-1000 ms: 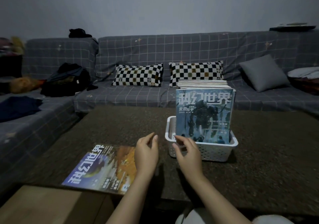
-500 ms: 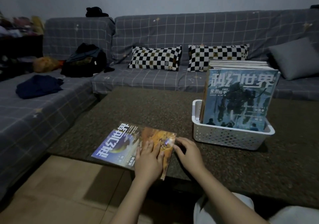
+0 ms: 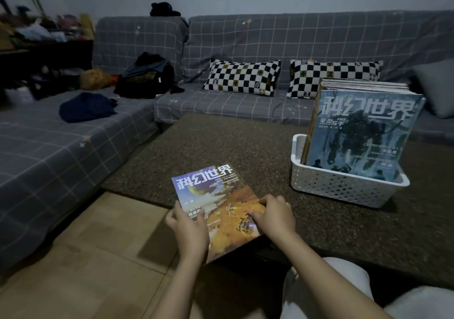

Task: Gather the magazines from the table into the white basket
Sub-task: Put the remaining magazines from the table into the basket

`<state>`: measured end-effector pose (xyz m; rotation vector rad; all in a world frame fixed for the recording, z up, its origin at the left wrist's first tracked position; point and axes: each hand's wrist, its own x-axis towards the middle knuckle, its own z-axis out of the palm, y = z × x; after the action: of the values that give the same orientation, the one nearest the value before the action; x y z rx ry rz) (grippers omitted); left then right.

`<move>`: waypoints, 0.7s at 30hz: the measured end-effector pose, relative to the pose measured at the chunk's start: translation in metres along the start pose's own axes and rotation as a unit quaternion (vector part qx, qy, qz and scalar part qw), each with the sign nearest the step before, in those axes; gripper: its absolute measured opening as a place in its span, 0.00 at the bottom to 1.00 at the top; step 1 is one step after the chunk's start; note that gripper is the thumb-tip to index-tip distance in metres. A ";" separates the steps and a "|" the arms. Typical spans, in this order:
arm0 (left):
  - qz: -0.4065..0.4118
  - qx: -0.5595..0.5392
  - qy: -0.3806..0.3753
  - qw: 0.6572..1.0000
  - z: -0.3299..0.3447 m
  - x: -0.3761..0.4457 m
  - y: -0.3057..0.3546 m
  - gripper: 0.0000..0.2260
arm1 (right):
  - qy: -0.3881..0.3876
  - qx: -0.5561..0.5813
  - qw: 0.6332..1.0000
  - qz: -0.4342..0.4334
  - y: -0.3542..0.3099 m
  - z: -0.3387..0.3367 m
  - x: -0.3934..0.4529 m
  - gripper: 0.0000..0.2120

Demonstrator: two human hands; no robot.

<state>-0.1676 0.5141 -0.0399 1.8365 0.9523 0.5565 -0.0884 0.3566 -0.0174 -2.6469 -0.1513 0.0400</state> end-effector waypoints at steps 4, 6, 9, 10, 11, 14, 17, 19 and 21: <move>-0.092 -0.074 -0.088 0.989 -0.019 0.006 -0.004 0.14 | -0.032 -0.003 0.999 0.026 0.001 -0.009 -0.013 0.25; -0.040 -0.068 -0.113 0.990 -0.024 0.000 -0.007 0.05 | -0.029 0.008 0.999 0.032 0.004 -0.012 -0.019 0.20; 0.040 -0.117 -0.117 0.985 -0.033 -0.009 -0.004 0.01 | -0.041 0.059 0.997 0.025 0.012 -0.016 -0.025 0.15; 0.051 -0.143 -0.125 0.980 -0.035 -0.012 0.001 0.03 | -0.050 0.117 0.992 0.023 0.014 -0.019 -0.026 0.14; 0.060 -0.167 -0.138 0.974 -0.037 -0.013 0.006 0.04 | -0.061 0.194 0.979 0.022 0.015 -0.024 -0.026 0.14; 0.093 -0.198 -0.177 0.959 -0.040 -0.015 0.034 0.06 | -0.072 0.412 0.908 0.012 0.016 -0.052 -0.026 0.11; 0.155 -0.211 -0.198 0.945 -0.032 -0.016 0.070 0.06 | -0.013 0.477 0.879 -0.013 0.021 -0.086 -0.023 0.08; 0.185 -0.223 -0.213 0.933 -0.022 -0.019 0.096 0.07 | 0.027 0.475 0.879 -0.021 0.028 -0.108 -0.020 0.12; 0.196 -0.239 -0.239 0.920 -0.009 -0.024 0.121 0.07 | 0.062 0.468 0.881 -0.018 0.037 -0.131 -0.016 0.14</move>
<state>-0.1438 0.4712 0.0737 1.5983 0.0948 0.4895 -0.0930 0.2607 0.0805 -1.6666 -0.0992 -0.0583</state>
